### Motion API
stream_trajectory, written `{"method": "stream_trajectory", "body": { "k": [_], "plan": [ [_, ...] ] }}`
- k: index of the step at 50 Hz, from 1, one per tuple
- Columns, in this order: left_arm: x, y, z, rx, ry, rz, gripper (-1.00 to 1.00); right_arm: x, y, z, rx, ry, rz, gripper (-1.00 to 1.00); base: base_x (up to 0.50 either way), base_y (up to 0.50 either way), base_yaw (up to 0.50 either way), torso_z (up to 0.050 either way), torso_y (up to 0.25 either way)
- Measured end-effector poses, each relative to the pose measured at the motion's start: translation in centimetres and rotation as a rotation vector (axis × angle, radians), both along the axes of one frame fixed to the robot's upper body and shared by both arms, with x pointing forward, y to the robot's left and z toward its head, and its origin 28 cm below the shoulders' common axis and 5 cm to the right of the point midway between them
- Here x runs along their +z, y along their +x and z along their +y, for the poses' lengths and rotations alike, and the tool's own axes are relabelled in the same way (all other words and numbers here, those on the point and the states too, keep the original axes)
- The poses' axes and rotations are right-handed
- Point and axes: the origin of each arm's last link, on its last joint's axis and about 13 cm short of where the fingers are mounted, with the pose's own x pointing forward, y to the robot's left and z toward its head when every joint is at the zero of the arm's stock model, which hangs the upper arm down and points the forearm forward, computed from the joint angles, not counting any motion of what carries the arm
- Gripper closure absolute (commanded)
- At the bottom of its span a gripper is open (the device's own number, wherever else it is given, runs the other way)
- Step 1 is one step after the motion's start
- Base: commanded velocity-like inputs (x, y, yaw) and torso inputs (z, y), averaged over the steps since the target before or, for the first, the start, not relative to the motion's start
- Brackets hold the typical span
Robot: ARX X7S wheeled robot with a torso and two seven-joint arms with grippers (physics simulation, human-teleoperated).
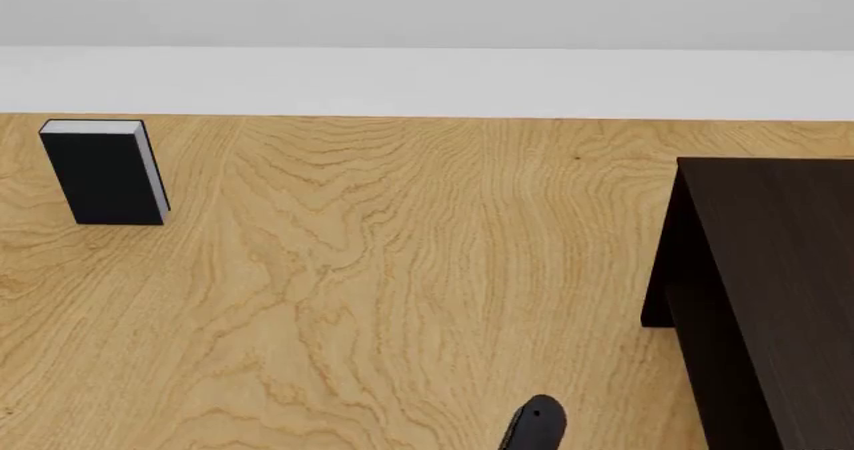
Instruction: Pick up the book on the right and place it on the cabinet shelf.
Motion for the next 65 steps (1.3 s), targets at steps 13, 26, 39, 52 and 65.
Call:
{"method": "stream_trajectory", "body": {
  "k": [13, 26, 39, 52, 65],
  "plan": [
    [0.1, 0.0, 0.0, -0.002, 0.003, 0.0, -1.0, 2.2, 0.3, -0.7, -0.156, 0.031, -0.145, 1.0, 0.0, 0.0, 0.0, 0.0, 0.0],
    [0.1, 0.0, 0.0, -0.002, 0.005, 0.0, -1.0, 3.7, 1.1, 0.0, -0.279, 0.038, -0.307, 1.0, 0.0, 0.0, 0.0, 0.0, 0.001],
    [0.1, 0.0, 0.0, -0.004, 0.005, 0.0, -1.0, 4.8, 1.6, 2.6, -0.394, -0.073, -0.471, 1.0, 0.0, 0.0, 0.0, 0.0, 0.002],
    [0.2, -0.1, 0.0, -0.005, 0.005, -0.004, -1.0, 4.5, 2.5, 5.0, -0.47, -0.306, -0.711, 1.0, 0.0, 0.0, 0.0, 0.0, 0.001],
    [0.3, 0.0, -0.1, -0.01, 0.008, -0.004, -1.0, 1.6, 3.5, 7.4, -0.452, -0.584, -0.958, 1.0, 0.0, 0.0, 0.0, 0.0, 0.002]
  ]
}}
